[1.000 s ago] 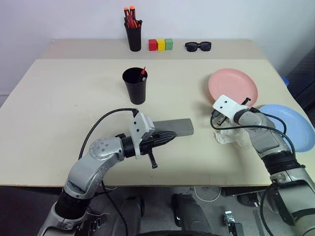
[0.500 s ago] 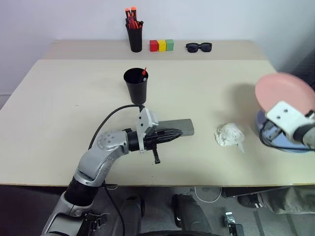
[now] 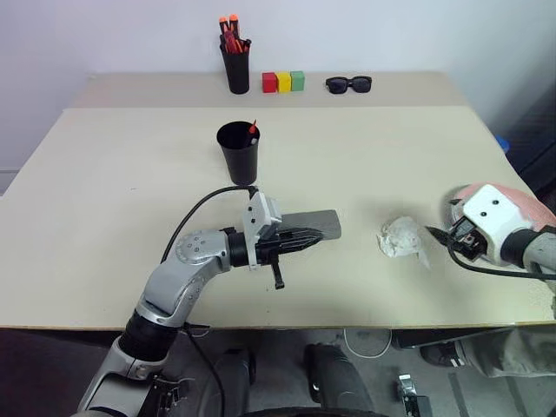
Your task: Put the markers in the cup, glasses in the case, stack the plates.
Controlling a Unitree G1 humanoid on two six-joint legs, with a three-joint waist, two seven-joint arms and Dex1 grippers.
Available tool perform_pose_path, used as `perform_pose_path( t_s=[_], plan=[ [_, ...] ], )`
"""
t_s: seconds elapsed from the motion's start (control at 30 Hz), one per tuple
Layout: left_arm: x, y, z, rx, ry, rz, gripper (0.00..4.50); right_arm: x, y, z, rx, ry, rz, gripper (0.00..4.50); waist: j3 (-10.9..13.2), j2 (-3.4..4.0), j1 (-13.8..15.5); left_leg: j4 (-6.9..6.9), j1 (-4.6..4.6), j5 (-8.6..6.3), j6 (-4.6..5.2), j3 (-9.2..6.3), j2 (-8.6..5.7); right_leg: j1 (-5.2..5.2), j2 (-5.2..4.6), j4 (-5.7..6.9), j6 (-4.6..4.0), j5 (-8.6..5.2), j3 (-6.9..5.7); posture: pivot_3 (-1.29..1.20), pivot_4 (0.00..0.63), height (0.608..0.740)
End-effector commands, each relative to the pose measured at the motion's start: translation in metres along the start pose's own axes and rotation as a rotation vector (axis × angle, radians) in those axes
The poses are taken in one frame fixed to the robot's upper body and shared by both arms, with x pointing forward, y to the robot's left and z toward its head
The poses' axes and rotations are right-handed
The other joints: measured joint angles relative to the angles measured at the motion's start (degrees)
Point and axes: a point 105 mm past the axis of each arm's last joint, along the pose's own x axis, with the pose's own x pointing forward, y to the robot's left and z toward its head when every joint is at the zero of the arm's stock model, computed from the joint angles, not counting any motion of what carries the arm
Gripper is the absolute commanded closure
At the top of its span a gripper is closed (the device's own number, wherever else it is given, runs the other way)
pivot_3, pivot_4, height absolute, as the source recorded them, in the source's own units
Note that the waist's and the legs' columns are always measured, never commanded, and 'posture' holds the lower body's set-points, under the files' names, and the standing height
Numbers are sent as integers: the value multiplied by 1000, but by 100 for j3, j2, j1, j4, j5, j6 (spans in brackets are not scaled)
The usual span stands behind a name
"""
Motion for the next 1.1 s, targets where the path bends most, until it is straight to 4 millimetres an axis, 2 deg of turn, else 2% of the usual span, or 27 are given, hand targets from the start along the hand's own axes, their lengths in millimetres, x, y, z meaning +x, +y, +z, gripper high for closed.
perform_pose_path(
  t_s=[0.03, 0.13, 0.23, 0.33, 0.5, 0.53, 0.6, 0.67, 0.8, 0.9, 1.0, 1.1],
  plan=[
    [-1, -1, 12, 48, -36, 7, 4500, 2, 9, 11, 39, -56, 43, 1151, 0, 0, 6, 1, -1, 0, 0, 0, -1, 1, -3, -2, 0, 0, 0, 0, 150, 740],
    [-1, -1, 12, 50, -35, 11, 4500, 17, 21, 0, 43, -27, 61, 1151, -1, -2, -10, 2, -2, 0, 0, 2, -1, 1, -3, -3, 0, 0, 0, 0, 150, 740],
    [-1, 0, 13, 53, -37, 18, 4500, 29, 25, -18, 39, 40, 44, 1151, -1, -1, -15, 1, 0, 0, 0, 2, 0, 0, -2, -2, -1, -1, 1, 0, 150, 740],
    [-3, 1, 14, 52, -39, 29, 4500, 33, 21, -19, 73, 47, 20, 1947, -1, 0, -18, 0, -1, 0, 0, 2, -1, -1, -2, -2, -2, -1, 1, 0, 150, 740],
    [-3, 0, 10, 46, -34, 29, 4500, 29, 14, -12, 51, 27, -10, 4399, -1, 0, -16, 0, -1, 0, 0, 2, -1, -1, -1, -2, -1, -1, 0, 0, 150, 740],
    [-2, -1, 10, 43, -36, 28, 4500, 27, 9, -10, 42, 26, -36, 4462, -1, 0, -16, 0, -1, 0, 0, 2, -1, -1, -1, -2, -1, -1, 0, 0, 150, 740],
    [-1, -1, 10, 39, -39, 28, 4500, 21, -4, -9, 24, 35, -105, 4462, -1, 0, -8, 0, -1, 0, 0, 2, -1, -1, -2, -2, -1, -1, 0, 0, 150, 740],
    [0, -1, 10, 36, -43, 24, 4500, 13, -30, -12, -2, 70, -234, 4462, -1, 0, -7, 2, -3, 0, 0, 2, -2, -2, -3, -2, -1, -1, 1, 0, 150, 740],
    [3, -2, 9, 32, -47, 9, 4500, -15, -85, -32, 6, 198, -507, 4462, -1, 0, 1, 1, -3, 0, 0, 4, -2, -2, -3, -2, -2, -1, 1, 0, 150, 740],
    [6, -2, 9, 30, -50, 3, 4500, -26, -99, -47, 8, 270, -567, 4462, -1, 0, -6, -3, -3, 0, 0, 2, -1, -3, -2, -4, -3, -1, -1, 0, 150, 740],
    [6, 0, 9, 34, -52, 3, 4500, -28, -101, -57, 10, 309, -571, 3300, -2, 1, -25, -4, -2, -1, 1, 3, -1, -3, -1, -4, -3, -1, 1, 0, 150, 740],
    [4, 5, 10, 39, -58, 33, 4500, -25, -100, -54, -16, 307, -569, 1818, -2, 4, -46, -4, 1, -1, 1, 8, -1, -3, -1, -2, -2, -1, 4, 0, 150, 740]
  ],
)
